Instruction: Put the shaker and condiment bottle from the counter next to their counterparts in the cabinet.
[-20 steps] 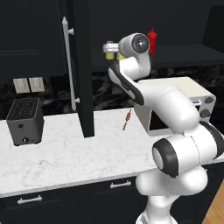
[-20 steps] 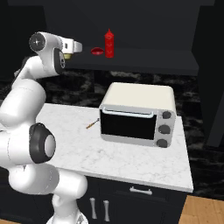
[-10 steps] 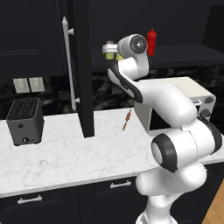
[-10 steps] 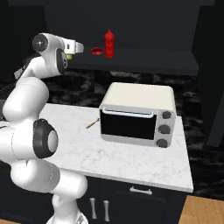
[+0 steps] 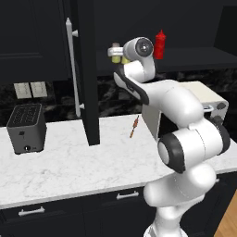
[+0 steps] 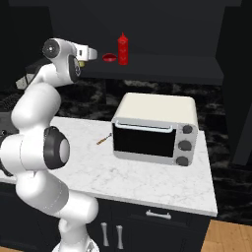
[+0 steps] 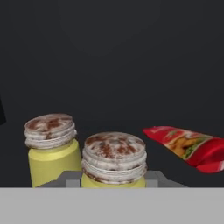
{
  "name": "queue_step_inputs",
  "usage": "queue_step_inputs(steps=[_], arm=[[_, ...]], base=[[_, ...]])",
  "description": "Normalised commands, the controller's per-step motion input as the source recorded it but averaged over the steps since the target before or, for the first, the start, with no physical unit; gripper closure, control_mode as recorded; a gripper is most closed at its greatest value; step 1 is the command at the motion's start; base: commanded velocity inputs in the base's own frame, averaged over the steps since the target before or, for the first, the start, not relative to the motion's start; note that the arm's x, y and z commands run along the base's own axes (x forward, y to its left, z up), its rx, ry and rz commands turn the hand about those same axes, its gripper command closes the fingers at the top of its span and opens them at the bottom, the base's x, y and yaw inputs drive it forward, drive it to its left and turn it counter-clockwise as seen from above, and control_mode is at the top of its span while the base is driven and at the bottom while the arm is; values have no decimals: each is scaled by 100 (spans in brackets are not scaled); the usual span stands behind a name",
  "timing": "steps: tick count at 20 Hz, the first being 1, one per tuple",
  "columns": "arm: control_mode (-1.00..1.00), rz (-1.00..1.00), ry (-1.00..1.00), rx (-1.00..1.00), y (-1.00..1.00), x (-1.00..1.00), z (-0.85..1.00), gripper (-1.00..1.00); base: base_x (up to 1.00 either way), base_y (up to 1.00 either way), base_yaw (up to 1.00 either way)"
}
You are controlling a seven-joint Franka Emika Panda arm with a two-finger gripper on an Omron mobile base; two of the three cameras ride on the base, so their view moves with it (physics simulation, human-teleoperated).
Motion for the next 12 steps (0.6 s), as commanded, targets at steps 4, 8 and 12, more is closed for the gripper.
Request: queue_step_inputs(steps=[4, 8, 12], arm=[[-100, 0, -1, 1, 0, 32, -20, 100], [-100, 0, -3, 1, 0, 31, -21, 100], [-100, 0, -5, 1, -12, 5, -17, 100]], base=[[0, 0, 0], [0, 0, 0], [0, 0, 0]])
